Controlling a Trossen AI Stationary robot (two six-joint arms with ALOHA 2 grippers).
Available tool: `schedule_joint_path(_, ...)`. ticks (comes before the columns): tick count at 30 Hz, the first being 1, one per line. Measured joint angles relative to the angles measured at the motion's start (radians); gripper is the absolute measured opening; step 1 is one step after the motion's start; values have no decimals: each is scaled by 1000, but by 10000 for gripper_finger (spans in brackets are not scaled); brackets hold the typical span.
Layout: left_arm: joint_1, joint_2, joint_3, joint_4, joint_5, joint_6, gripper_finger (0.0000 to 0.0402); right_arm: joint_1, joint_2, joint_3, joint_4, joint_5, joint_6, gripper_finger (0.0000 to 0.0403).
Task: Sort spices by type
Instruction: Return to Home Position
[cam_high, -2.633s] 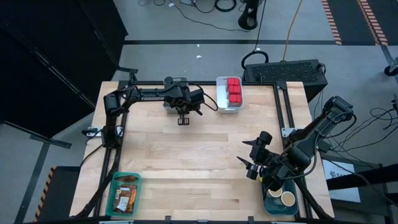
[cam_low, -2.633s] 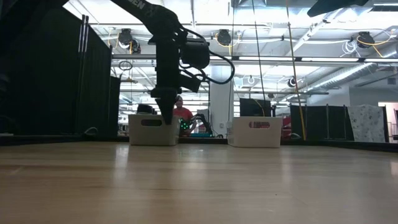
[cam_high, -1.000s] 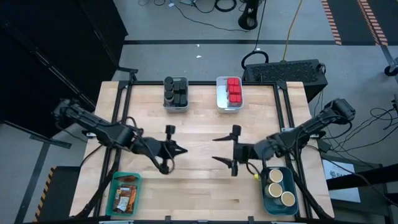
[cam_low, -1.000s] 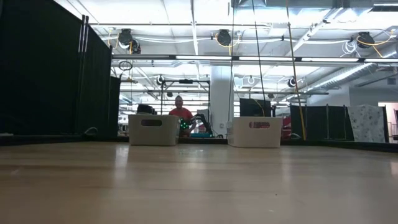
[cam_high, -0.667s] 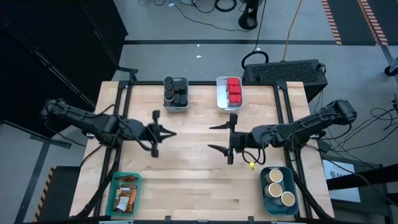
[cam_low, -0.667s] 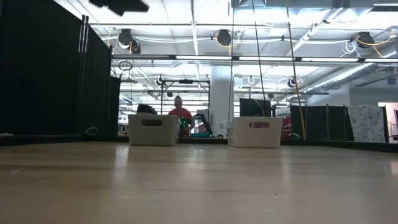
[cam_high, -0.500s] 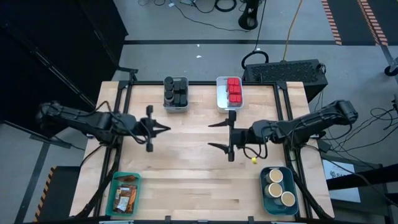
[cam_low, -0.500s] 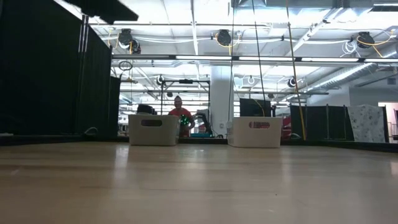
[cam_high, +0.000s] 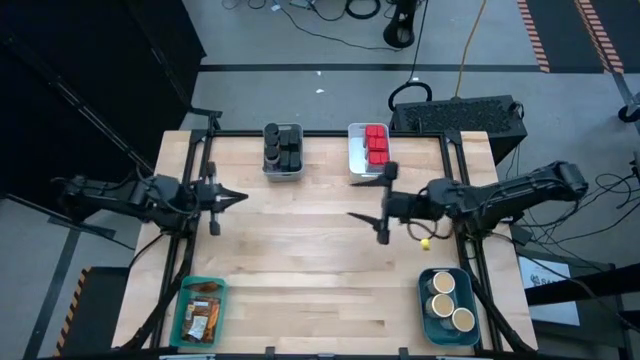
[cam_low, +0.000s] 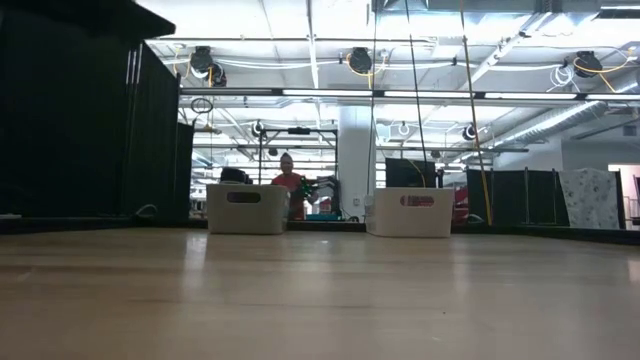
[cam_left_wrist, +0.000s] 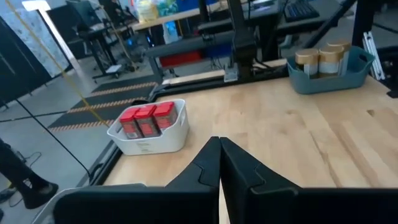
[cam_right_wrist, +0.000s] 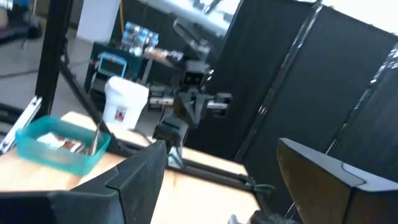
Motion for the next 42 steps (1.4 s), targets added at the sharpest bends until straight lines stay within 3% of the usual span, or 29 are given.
schedule_joint_path(7, 23, -107, -26, -48, 0, -8, 9, -22, -184, -164, 64, 0, 9, 290)
schedule_joint_path(20, 75, -189, -26, -95, -3, -7, 8, -84, -468, -437, 180, 1, 69, 290)
schedule_joint_path(31, 76, -416, -25, -112, -27, -33, 8, -92, -712, -575, 181, 5, 82, 290)
schedule_joint_path(42, 76, -415, -110, -82, -26, -79, 8, -91, -850, -647, 166, 5, 81, 290)
